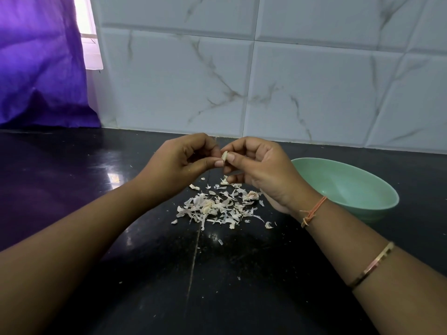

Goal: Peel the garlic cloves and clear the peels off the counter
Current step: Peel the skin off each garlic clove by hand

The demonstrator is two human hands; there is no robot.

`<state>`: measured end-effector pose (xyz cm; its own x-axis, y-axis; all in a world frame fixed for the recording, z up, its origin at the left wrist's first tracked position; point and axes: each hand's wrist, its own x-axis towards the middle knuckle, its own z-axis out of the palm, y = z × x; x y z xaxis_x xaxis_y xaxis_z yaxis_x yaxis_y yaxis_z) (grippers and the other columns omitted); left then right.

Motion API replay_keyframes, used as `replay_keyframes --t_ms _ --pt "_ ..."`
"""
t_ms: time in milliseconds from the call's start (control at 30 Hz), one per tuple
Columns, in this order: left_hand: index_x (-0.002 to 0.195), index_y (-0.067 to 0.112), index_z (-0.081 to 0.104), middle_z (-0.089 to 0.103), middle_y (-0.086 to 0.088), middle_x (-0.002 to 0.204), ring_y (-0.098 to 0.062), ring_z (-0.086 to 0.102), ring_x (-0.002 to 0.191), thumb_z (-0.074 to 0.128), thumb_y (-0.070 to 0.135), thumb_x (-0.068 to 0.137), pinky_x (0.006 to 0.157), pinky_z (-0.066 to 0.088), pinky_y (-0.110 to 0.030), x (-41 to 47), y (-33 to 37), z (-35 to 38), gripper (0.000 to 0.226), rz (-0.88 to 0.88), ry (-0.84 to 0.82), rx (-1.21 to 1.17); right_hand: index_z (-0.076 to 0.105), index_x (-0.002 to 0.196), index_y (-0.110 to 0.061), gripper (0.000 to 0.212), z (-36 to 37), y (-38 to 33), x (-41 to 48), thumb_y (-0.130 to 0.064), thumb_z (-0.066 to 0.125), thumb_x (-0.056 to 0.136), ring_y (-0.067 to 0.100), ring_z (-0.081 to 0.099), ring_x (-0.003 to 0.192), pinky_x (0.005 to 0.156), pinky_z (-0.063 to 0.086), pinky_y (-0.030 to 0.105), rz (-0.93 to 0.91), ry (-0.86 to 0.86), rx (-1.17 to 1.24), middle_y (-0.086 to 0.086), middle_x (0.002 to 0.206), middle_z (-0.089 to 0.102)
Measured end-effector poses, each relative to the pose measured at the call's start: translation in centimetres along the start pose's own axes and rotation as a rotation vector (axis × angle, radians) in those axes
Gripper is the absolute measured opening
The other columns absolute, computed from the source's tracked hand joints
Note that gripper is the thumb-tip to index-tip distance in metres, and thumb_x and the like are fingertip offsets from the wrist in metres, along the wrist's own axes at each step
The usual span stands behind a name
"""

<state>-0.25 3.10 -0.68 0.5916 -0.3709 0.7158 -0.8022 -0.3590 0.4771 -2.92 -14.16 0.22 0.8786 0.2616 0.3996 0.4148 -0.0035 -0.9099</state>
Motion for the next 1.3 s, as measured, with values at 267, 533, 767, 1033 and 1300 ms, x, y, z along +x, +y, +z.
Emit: replay_keyframes --t_ms 267,533,767,1033,1300 --pt "0.080 0.037 0.048 0.060 0.017 0.076 -0.001 0.056 0.074 0.050 0.046 0.080 0.066 0.049 -0.025 -0.12 -0.26 0.16 0.009 0.065 0.004 0.113 0.061 0.086 -0.004 0.008 0.15 -0.25 -0.03 -0.002 0.054 0.090 0.012 0.060 0.063 0.057 0.053 0.022 0.085 0.017 0.166 0.009 0.077 0.063" --pt "0.092 0.033 0.055 0.060 0.017 0.086 -0.003 0.057 0.081 0.058 0.044 0.079 0.072 0.050 -0.034 0.06 0.19 -0.03 0.017 0.148 0.041 0.166 0.060 0.075 -0.005 0.015 0.18 -0.51 -0.10 -0.002 0.055 0.089 0.012 0.060 0.057 0.055 0.053 0.019 0.141 0.012 0.250 0.007 0.065 0.066" --pt "0.085 0.026 0.059 0.057 0.013 0.085 0.000 0.052 0.078 0.055 0.039 0.081 0.070 0.047 -0.030 0.11 0.15 -0.09 0.015 0.177 0.043 0.201 0.059 0.073 -0.005 0.015 0.10 -0.56 -0.09 -0.003 0.056 0.087 0.011 0.059 0.055 0.053 0.051 0.018 0.161 0.002 0.291 0.009 0.068 0.066" --pt "0.084 0.016 0.052 0.046 0.018 0.083 0.000 0.046 0.078 0.045 0.035 0.086 0.070 0.035 -0.007 -0.12 0.12 0.50 0.020 0.193 0.013 0.290 0.061 0.076 -0.004 0.013 0.14 -0.25 0.08 -0.003 0.056 0.088 0.010 0.058 0.056 0.053 0.051 0.019 0.153 0.043 0.295 0.009 0.070 0.064" --pt "0.083 0.037 0.040 0.058 0.006 0.089 -0.004 0.052 0.076 0.051 0.020 0.088 0.067 0.044 -0.020 -0.18 0.56 0.36 0.020 0.049 0.133 0.160 0.062 0.086 0.002 0.004 -0.01 -0.25 0.20 0.000 0.058 0.086 0.013 0.064 0.059 0.055 0.054 0.020 0.134 0.153 0.347 0.007 0.068 0.064"
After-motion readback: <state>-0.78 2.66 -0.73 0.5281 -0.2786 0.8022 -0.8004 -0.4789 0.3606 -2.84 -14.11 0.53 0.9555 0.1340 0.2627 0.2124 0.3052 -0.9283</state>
